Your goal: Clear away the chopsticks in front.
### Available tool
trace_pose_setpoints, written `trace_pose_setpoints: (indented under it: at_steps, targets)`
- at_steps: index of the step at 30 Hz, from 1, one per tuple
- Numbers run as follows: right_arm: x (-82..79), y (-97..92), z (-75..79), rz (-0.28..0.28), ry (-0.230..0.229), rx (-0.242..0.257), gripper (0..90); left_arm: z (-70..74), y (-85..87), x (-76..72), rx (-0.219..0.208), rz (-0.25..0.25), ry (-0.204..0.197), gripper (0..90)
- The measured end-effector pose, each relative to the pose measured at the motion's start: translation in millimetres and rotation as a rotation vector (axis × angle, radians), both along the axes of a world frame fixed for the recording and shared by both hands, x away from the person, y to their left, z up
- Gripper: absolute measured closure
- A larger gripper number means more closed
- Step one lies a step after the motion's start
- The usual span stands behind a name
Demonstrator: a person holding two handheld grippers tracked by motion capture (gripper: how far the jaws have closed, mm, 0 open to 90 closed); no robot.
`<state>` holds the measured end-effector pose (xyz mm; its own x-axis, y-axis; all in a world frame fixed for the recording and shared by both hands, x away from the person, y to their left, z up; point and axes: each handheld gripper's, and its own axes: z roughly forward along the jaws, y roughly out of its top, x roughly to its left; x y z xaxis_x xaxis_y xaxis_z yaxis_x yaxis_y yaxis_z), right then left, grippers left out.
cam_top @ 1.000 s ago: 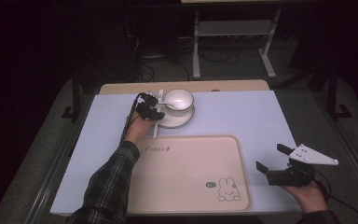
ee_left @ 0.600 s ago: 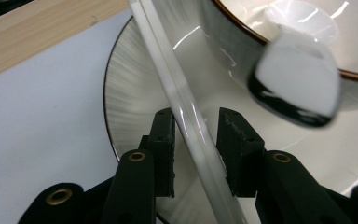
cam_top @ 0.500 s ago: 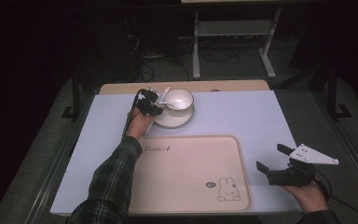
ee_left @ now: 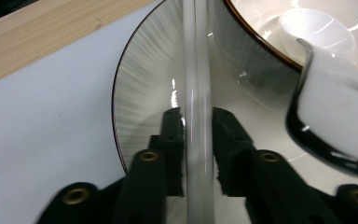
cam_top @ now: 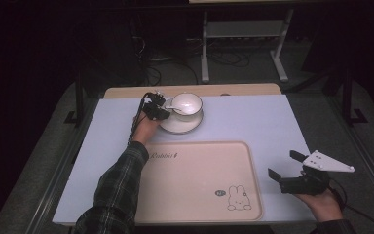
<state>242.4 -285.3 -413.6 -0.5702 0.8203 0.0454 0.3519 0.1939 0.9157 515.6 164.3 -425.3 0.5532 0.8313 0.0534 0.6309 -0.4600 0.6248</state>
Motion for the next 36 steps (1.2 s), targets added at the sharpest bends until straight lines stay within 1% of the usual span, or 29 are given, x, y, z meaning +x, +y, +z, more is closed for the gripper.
trace_pose_setpoints:
  at_steps: [1,3,6,9,10,11,12,13,14,15,17,18,19,20,22,24,25,26,31,36]
  targets:
    - [0.0,0.0,0.0,0.000,0.000,0.000,0.0,0.7,0.6,-0.6,0.001,-0.004,0.003,71.1]
    - [0.0,0.1,0.0,0.001,0.000,0.000,0.0,5.4,3.9,-4.9,-0.007,-0.014,0.000,66.4]
    - [0.1,0.0,-0.2,0.002,0.000,-0.001,0.0,8.3,7.1,-8.8,-0.011,-0.017,0.000,64.0]
    - [-0.1,0.6,-0.1,0.002,0.000,-0.001,0.0,14.3,19.3,-21.9,-0.035,-0.022,0.002,62.4]
    - [-0.1,0.6,-0.1,0.002,0.000,-0.001,0.0,14.3,19.3,-21.9,-0.035,-0.022,0.002,62.3]
    - [-0.2,0.7,-0.1,0.003,-0.001,-0.003,0.0,17.3,25.8,-28.4,-0.054,-0.021,-0.003,62.3]
    - [-0.4,1.1,-0.1,0.004,-0.001,-0.003,0.0,18.9,29.3,-31.5,-0.060,-0.021,-0.004,62.3]
    - [-0.6,1.4,0.0,0.003,0.000,-0.004,0.0,22.5,38.3,-37.7,-0.071,-0.018,-0.008,63.4]
    - [-0.6,1.4,0.0,0.003,0.000,-0.004,0.0,22.5,38.3,-37.7,-0.071,-0.018,-0.008,64.2]
    - [-0.3,2.0,0.2,0.003,0.000,-0.003,0.0,26.1,50.6,-43.5,-0.093,-0.010,-0.008,65.3]
    - [0.2,2.9,0.1,0.005,0.001,-0.005,0.0,28.4,60.4,-47.4,-0.110,-0.003,-0.002,68.8]
    - [0.2,3.4,0.1,0.006,0.002,-0.008,0.0,28.9,64.6,-48.9,-0.121,-0.001,0.000,71.6]
    - [0.2,3.4,0.1,0.006,0.002,-0.008,0.0,28.9,64.6,-48.9,-0.121,-0.001,0.000,72.3]
    - [0.4,4.3,-0.1,0.008,0.002,-0.011,0.0,28.9,71.5,-50.9,-0.138,-0.001,0.013,74.8]
    - [0.6,4.7,-0.2,0.008,0.004,-0.010,0.0,27.9,75.6,-51.7,-0.150,-0.006,0.024,78.2]
    - [0.9,4.6,-0.5,0.007,0.005,-0.011,0.0,27.3,77.4,-51.7,-0.150,-0.011,0.027,79.6]
    - [1.0,4.4,-0.6,0.006,0.005,-0.012,0.0,26.1,78.8,-51.6,-0.162,-0.017,0.032,80.3]
    - [1.0,4.4,-0.6,0.006,0.005,-0.012,0.0,26.1,78.8,-51.6,-0.162,-0.017,0.032,80.3]
    - [1.1,3.2,-0.8,0.001,0.007,-0.008,0.0,23.6,72.6,-49.6,-0.170,-0.040,0.036,81.0]
    - [0.8,2.6,-0.5,0.003,0.006,-0.008,0.0,20.1,68.4,-47.9,-0.169,-0.046,0.043,81.1]
